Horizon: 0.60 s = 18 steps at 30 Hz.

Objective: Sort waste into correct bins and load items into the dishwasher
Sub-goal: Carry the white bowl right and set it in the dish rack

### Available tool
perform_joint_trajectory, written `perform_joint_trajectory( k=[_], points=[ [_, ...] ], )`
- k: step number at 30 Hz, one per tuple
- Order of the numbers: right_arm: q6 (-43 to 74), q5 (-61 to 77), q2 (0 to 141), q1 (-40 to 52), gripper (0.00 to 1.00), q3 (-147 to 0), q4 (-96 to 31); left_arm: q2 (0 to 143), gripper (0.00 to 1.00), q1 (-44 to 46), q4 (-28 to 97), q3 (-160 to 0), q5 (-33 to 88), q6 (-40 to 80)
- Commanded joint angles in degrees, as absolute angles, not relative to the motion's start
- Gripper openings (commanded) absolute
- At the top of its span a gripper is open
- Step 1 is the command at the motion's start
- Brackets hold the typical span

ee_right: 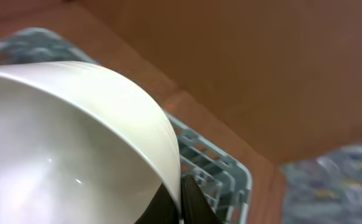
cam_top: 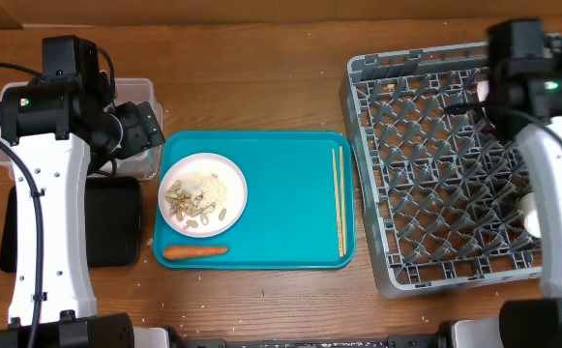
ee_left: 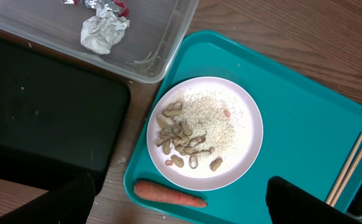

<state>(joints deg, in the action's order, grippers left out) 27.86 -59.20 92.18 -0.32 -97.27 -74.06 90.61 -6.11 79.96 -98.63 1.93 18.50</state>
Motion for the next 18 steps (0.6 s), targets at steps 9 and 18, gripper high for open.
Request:
perform_joint_trajectory(
  k=[9, 18],
  points=[
    [38.3, -60.82, 101.23, -8.75, 0.04, -86.91, -74.0, 90.37, 0.9, -6.2, 79.99, -99.09, 2.57, 19.29],
    [40.77, -56.6, 104.29, -3.31, 0.04, -79.44, -72.47, 90.37, 0.9, -6.2, 79.94, -99.09, 2.57, 19.29]
  ],
)
